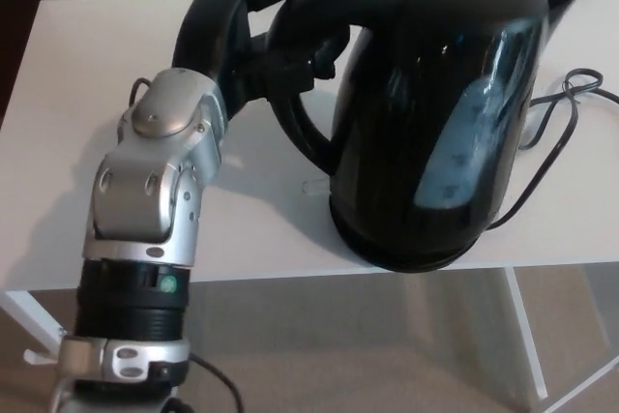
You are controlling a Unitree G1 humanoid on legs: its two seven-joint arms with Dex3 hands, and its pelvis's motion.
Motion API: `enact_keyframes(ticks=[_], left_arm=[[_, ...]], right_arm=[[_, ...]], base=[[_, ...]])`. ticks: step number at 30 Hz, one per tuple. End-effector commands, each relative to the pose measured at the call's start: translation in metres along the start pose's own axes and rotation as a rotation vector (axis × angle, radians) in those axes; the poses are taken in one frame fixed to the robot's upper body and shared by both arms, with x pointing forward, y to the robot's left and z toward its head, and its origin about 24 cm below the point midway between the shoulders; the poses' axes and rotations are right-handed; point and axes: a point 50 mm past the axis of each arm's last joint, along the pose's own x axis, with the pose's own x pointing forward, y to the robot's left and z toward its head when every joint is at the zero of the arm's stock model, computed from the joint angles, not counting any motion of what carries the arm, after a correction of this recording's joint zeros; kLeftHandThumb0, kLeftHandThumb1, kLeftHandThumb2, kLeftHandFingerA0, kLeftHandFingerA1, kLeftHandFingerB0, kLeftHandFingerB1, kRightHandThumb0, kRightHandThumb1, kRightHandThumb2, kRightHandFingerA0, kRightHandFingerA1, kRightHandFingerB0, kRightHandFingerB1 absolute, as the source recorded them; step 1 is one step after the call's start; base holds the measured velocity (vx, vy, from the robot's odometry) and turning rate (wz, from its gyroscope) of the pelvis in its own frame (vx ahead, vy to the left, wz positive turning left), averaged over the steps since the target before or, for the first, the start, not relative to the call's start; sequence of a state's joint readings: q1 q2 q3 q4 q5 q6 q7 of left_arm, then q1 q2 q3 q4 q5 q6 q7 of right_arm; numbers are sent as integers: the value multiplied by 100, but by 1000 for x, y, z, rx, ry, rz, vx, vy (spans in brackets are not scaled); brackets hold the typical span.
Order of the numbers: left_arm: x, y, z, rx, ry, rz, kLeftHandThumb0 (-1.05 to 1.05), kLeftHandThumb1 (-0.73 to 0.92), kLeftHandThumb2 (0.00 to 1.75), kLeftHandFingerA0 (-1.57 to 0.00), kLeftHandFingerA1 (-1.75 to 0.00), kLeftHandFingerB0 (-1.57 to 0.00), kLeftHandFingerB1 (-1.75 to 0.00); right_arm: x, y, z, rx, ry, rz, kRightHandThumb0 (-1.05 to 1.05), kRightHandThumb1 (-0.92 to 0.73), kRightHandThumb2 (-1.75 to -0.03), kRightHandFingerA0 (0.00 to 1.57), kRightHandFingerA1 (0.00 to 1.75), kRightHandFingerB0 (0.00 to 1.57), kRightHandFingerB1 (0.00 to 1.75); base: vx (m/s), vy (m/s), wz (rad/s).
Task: The robot walk towards a table in front and uses its left hand to pick up the pot from the base and places it on the table
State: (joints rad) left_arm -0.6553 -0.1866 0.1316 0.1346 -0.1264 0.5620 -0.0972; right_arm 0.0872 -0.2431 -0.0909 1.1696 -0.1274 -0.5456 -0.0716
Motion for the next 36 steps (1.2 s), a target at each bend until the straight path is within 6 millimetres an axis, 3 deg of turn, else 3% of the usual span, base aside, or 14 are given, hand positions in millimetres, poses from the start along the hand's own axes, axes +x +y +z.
enact_keyframes(ticks=[1, 7, 11, 13, 15, 19, 21, 25, 28, 36], left_arm=[[0, -19, 25, -268, -25, -96, -20, 90, 66, -86, -161, -59, -104], [-2, -18, 41, -320, -51, -95, -21, 90, 66, -87, -159, -59, -99], [-3, -7, 77, -335, -123, -74, -22, 86, 70, -86, -163, -60, -99], [-3, -7, 77, -338, -119, -74, -22, 86, 70, -86, -163, -60, -99], [-7, 5, 95, -319, -169, -67, -19, 87, 66, -91, -158, -67, -99], [-9, 12, 102, -294, -184, -61, -18, 87, 66, -91, -158, -67, -99], [-17, 32, 112, -251, -209, -29, -18, 86, 66, -94, -156, -68, -97], [-22, 42, 115, -226, -221, -6, -18, 84, 64, -91, -160, -68, -95], [-37, 70, 112, -76, -248, 66, -21, 81, 68, -85, -165, -68, -89], [-54, 108, 98, 70, -234, 144, -18, 81, 67, -86, -165, -69, -88]], right_arm=[[-1, -4, -1, 9, 6, -12, -11, -90, -65, 55, 52, 42, 46], [-1, -4, -1, 14, -1, -7, -11, -90, -66, 55, 52, 42, 46], [1, -4, 0, 46, 5, -7, -9, -89, -66, 54, 50, 42, 45], [1, -4, 0, 47, 5, -7, -9, -89, -66, 54, 50, 42, 45], [1, -4, 0, 32, 2, -3, -10, -90, -66, 54, 50, 42, 46], [1, -4, 0, 30, 3, -6, -11, -90, -65, 55, 52, 43, 46], [1, -4, -1, 29, 9, -4, -10, -90, -66, 55, 51, 43, 46], [0, -3, 0, 25, 0, 3, -10, -90, -66, 55, 52, 43, 47], [-1, -3, -2, 35, 6, 7, -8, -91, -66, 53, 51, 41, 46], [0, -4, -1, 16, 11, 1, -9, -90, -66, 54, 51, 42, 46]], base=[[0, 0, 0], [0, 0, 0], [0, 0, 0], [0, 0, 0], [0, 0, 0], [0, 0, 0], [0, 0, 0], [0, 0, 0], [0, 0, 0], [0, 0, 0]])
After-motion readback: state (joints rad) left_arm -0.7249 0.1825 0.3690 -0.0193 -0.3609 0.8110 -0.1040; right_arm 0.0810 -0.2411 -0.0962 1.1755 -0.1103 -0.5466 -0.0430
